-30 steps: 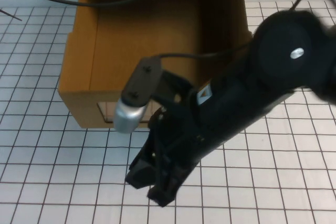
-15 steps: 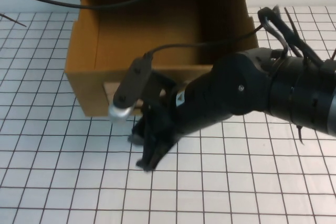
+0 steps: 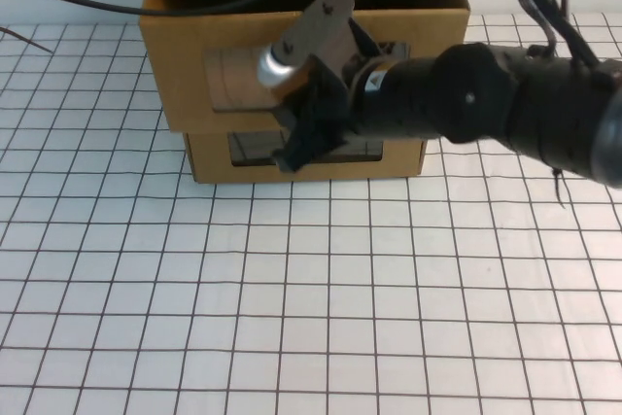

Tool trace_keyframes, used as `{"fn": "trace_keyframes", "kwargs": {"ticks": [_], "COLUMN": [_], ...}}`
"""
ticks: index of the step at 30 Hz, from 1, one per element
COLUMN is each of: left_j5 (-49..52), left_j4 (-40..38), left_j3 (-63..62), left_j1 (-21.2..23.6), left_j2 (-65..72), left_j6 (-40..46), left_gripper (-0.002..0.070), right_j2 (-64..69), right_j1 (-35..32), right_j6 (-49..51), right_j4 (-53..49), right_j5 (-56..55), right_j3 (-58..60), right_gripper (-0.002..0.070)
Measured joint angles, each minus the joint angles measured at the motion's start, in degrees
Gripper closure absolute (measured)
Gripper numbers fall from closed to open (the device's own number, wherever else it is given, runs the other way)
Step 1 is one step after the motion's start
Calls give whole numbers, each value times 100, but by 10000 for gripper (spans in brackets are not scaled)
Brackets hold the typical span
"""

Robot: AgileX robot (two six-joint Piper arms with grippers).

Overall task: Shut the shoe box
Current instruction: Close the shoe box with your right arm

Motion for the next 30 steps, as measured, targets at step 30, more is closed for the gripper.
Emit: {"fn": "trace_keyframes", "kwargs": {"ticks": [30], "left_j5": [428], "left_j4": [-46], "left_j3": [35], "left_j1": [143], "left_j2": [-775], "left_j6": [326], "left_gripper": [680], "right_j2": [625], "right_j1": [-140], "right_j6": [-20], "right_j4": [345], "right_j5": [1389], "right_j3": [-1625], "right_gripper": [581]}}
